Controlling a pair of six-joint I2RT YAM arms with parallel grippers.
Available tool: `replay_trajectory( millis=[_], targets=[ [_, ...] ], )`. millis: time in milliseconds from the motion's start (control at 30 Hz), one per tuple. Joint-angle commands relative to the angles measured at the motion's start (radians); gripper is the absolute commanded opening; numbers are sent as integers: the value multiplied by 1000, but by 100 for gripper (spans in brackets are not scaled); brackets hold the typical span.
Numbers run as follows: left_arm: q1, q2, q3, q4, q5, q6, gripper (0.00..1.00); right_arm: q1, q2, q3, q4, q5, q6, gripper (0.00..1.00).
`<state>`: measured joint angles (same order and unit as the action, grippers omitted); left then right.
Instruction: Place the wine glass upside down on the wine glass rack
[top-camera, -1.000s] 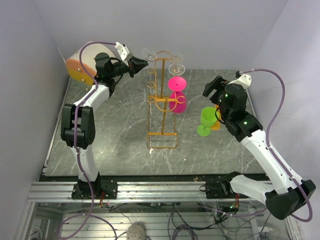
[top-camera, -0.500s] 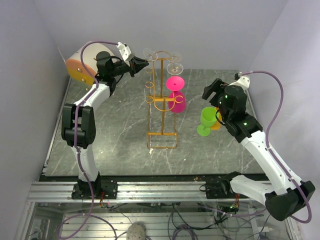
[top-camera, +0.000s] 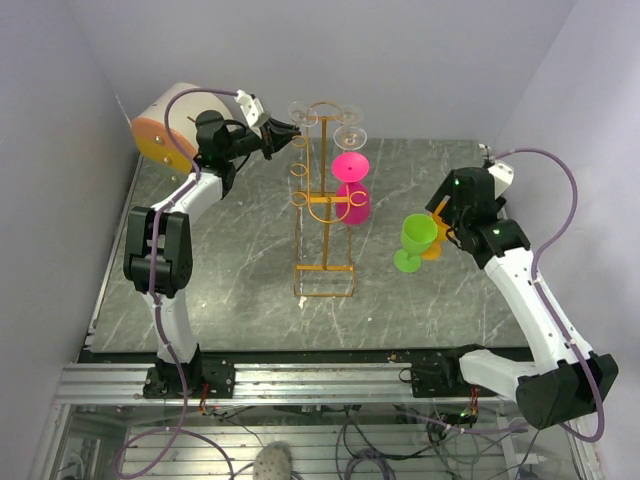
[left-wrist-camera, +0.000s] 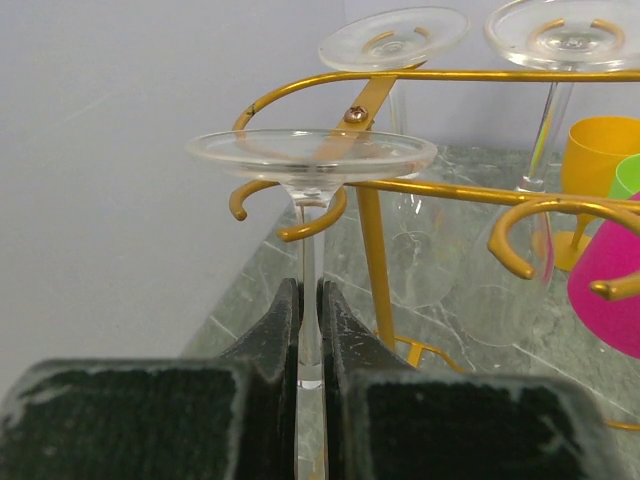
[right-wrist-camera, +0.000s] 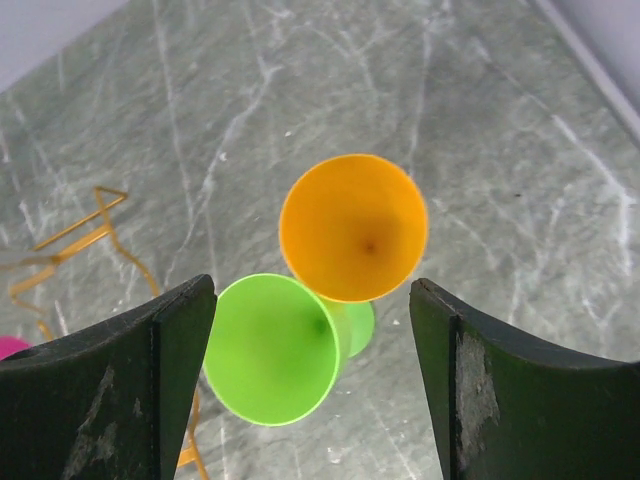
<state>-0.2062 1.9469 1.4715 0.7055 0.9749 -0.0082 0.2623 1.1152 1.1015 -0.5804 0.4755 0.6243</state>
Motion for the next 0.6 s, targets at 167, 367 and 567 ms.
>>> replay_trajectory(
  millis=[167, 367, 567],
  targets=[
    [-15, -13, -34, 132, -5, -28, 7, -55, 3, 32, -131, 103, 19, 80],
    [-17, -13, -49, 171, -8, -52, 7, -117, 6, -84, -76, 20, 32, 78],
    [-19, -15, -62, 184, -13, -56, 7, -136, 32, -142, -39, 14, 41, 71]
  ],
)
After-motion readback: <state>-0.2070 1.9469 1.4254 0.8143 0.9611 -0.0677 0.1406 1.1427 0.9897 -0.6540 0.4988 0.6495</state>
